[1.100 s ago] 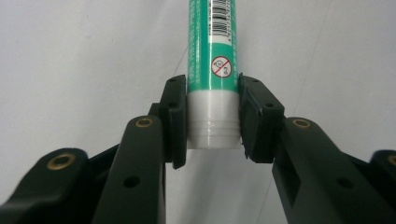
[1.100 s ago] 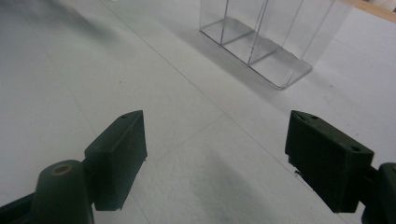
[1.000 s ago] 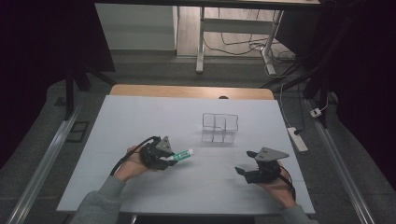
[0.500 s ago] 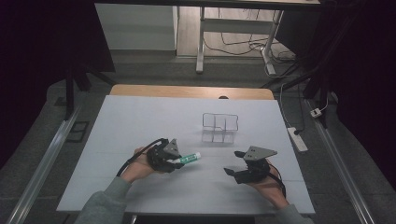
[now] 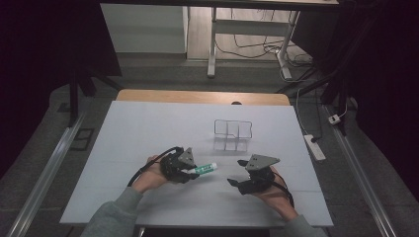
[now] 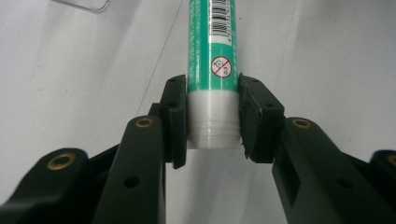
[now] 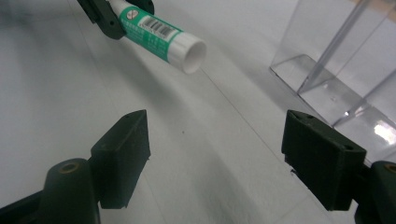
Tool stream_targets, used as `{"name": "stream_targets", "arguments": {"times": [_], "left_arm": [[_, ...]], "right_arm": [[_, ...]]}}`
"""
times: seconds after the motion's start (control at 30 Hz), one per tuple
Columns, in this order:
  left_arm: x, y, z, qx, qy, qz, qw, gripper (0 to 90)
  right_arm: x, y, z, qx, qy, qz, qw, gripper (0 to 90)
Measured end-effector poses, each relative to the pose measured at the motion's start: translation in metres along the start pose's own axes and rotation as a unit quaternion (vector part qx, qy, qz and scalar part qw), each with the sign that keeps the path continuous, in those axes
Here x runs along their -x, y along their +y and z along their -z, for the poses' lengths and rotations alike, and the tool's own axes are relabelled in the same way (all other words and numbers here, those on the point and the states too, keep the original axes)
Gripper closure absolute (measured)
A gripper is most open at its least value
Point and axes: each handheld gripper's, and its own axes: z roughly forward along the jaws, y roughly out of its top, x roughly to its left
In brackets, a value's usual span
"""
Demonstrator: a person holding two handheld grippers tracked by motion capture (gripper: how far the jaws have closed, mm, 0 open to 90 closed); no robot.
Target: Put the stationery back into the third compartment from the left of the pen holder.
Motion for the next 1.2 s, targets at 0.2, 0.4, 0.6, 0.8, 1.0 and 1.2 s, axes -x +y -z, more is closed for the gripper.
{"name": "stream_targets", "arguments": {"times": [0.2, 0.4, 0.6, 0.8, 1.0, 1.2], "left_arm": [[0.003, 0.004, -0.002, 0.001, -0.004, -0.007, 1.0000, 64.7], [0.006, 0.007, -0.006, -0.008, -0.011, -0.016, 0.9998, 64.7], [0.009, 0.010, -0.009, -0.010, -0.014, -0.018, 0.9997, 64.7], [0.010, 0.013, -0.012, -0.010, -0.019, -0.019, 0.9996, 64.7], [0.010, 0.013, -0.012, -0.007, -0.022, -0.016, 0.9996, 64.6], [0.013, 0.016, -0.015, -0.014, -0.030, -0.023, 0.9992, 64.6]], "right_arm": [[-0.003, 0.007, -0.011, -0.009, 0.003, 0.010, 0.9999, 23.5], [-0.005, 0.013, -0.018, -0.012, 0.000, 0.022, 0.9997, 24.7], [-0.008, 0.018, -0.023, -0.017, 0.004, 0.037, 0.9992, 26.1], [-0.015, 0.029, -0.032, -0.037, 0.013, 0.088, 0.9954, 30.3], [-0.021, 0.034, -0.041, -0.060, 0.027, 0.128, 0.9896, 38.5], [-0.028, 0.036, -0.047, -0.080, 0.035, 0.172, 0.9812, 47.8]]}}
